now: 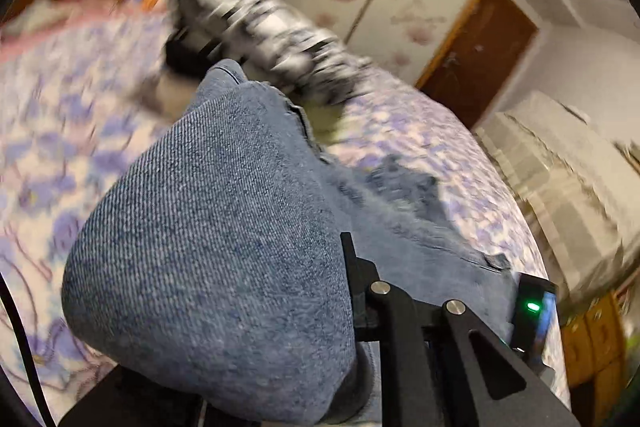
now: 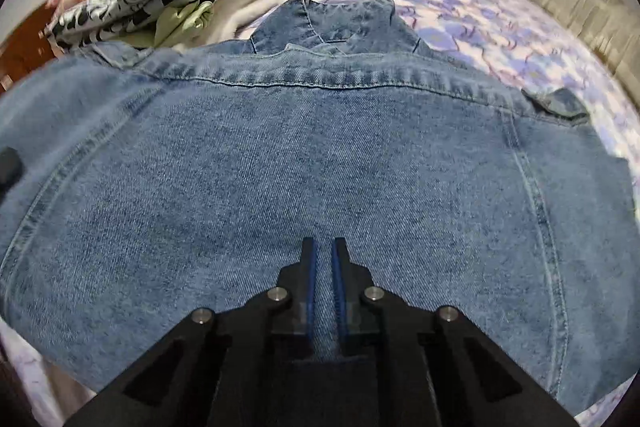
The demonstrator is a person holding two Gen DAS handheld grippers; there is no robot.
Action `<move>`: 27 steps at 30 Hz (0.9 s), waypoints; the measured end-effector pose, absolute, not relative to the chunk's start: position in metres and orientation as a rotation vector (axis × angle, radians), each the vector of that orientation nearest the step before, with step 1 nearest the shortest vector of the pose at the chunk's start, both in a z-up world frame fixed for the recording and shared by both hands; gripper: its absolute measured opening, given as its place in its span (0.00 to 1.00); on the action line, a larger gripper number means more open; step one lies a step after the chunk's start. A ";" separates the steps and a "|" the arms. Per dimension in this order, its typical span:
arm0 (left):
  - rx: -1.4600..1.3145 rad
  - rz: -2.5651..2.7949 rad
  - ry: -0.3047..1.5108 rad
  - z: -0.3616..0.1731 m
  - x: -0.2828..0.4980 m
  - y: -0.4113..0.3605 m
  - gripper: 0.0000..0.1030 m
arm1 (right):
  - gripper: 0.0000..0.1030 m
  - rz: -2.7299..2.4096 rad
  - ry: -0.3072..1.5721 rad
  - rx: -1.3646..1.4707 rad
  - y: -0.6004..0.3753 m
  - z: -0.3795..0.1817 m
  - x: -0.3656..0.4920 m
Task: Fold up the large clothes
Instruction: 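Grasp the folded jacket edge with the left tool and lift it, then fold the lifted jacket half over the other half with the left tool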
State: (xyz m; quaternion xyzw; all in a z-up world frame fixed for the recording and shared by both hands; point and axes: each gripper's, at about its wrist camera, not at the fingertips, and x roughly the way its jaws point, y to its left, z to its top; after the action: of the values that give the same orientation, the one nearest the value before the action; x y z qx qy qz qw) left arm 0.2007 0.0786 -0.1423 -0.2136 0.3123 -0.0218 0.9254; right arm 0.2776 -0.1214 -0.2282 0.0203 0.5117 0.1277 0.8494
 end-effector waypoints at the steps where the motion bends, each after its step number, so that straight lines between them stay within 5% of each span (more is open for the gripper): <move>1: -0.410 -0.056 0.629 -0.133 0.200 0.069 0.11 | 0.09 0.293 1.094 0.080 -0.128 -0.227 0.279; 11: -0.149 -0.296 0.598 -0.074 0.218 -0.105 0.11 | 0.06 0.211 1.020 0.184 -0.275 -0.159 0.231; 18: 0.119 -0.427 0.752 -0.154 0.223 -0.245 0.16 | 0.06 -0.011 1.071 0.236 -0.396 -0.180 0.179; 22: 0.224 -0.450 0.936 -0.204 0.228 -0.268 0.29 | 0.07 -0.038 1.147 0.357 -0.428 -0.205 0.161; 24: 0.194 -0.505 0.916 -0.192 0.221 -0.259 0.55 | 0.07 -0.027 1.135 0.391 -0.433 -0.205 0.157; 27: 0.098 -0.587 0.903 -0.163 0.212 -0.237 0.80 | 0.14 0.001 1.108 0.428 -0.431 -0.197 0.161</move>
State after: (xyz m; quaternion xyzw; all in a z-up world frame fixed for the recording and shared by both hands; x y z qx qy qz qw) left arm 0.2125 -0.2371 -0.1633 0.0467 0.4296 -0.2794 0.8574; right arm 0.1606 -0.4313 -0.1970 0.2016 0.5221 0.0004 0.8287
